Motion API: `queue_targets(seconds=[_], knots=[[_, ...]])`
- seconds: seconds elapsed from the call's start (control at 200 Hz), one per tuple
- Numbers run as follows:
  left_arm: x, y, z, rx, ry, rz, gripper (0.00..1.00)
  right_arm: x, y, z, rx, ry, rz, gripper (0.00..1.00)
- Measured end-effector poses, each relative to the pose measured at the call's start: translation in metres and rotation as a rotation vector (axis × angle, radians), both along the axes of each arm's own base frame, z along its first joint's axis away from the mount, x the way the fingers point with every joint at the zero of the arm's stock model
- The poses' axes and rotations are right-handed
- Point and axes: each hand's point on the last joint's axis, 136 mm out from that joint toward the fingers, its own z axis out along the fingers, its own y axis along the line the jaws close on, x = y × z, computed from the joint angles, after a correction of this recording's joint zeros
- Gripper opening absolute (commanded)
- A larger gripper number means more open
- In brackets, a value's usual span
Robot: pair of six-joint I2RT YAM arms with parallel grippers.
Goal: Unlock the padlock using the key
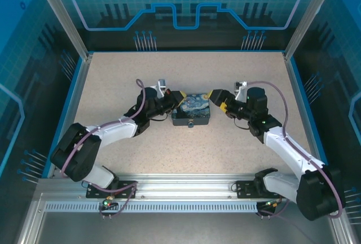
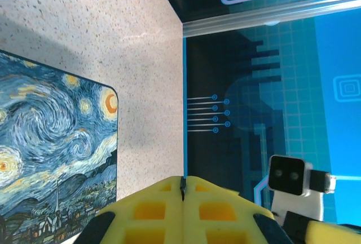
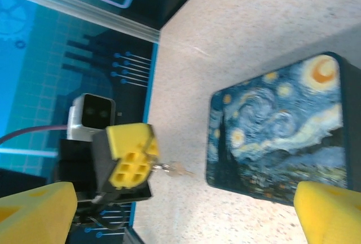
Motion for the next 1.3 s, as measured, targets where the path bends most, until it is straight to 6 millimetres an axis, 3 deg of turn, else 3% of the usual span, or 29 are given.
queue_targets(seconds=[0.21,0.36,0.435,0.525,0.71,0.835,1.076,1.301], knots=[[0.002,0.012,0.014,-0.01,-0.044,0.066,0.0,0.001,0.003,-0.008,0.046,0.015,-0.005,0.91],[0.003,0.017,0.026,-0.024,-0.077,0.096,0.0,0.004,0.017,-0.01,0.106,0.013,0.007,0.93],[0.004,0.018,0.029,-0.028,-0.086,0.102,0.0,0.006,0.027,-0.007,0.132,0.002,0.026,1.0],[0.004,0.019,0.029,-0.027,-0.087,0.109,0.0,0.006,0.04,-0.005,0.159,-0.003,0.049,0.98],[0.007,0.021,0.033,-0.033,-0.101,0.127,0.0,0.01,0.062,0.008,0.217,-0.029,0.084,0.71],[0.007,0.02,0.035,-0.034,-0.11,0.144,0.0,0.018,0.074,0.013,0.274,-0.04,0.079,0.58],[0.008,0.019,0.037,-0.05,-0.109,0.183,0.0,0.029,0.094,0.001,0.345,-0.011,0.058,0.43],[0.008,0.024,0.036,-0.047,-0.108,0.225,0.0,0.037,0.103,0.017,0.399,-0.048,0.061,0.39]])
